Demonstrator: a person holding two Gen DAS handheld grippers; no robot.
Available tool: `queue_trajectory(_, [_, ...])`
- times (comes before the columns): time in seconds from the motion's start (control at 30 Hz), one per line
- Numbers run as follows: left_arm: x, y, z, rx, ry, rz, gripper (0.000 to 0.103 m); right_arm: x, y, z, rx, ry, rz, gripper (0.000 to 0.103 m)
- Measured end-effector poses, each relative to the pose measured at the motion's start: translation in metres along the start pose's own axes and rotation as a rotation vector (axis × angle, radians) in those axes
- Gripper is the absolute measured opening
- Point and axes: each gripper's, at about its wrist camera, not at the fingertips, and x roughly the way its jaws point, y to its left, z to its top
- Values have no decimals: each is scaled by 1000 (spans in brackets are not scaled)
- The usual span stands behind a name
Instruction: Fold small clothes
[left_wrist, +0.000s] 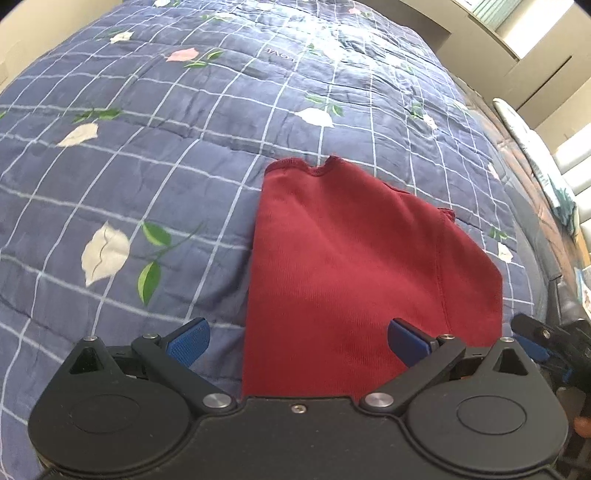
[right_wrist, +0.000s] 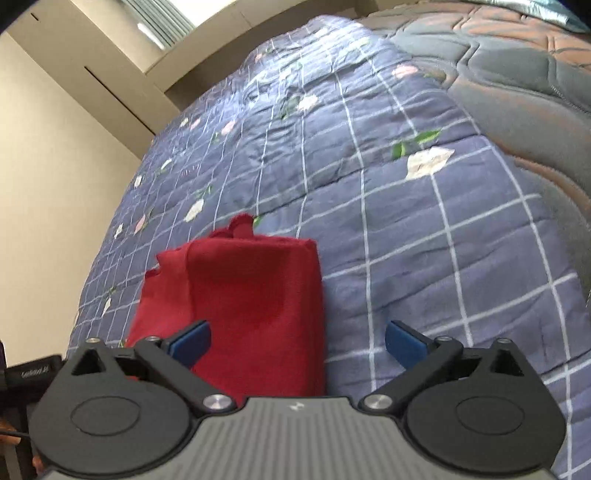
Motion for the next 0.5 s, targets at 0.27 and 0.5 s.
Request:
queue_trajectory(0.27, [11, -8, 4, 28, 7, 29, 102, 17, 8, 0, -20, 36, 13, 103])
queue_trajectory(0.5, [18, -5, 8, 19, 16, 15, 102, 32, 11, 6, -25, 69, 50, 103])
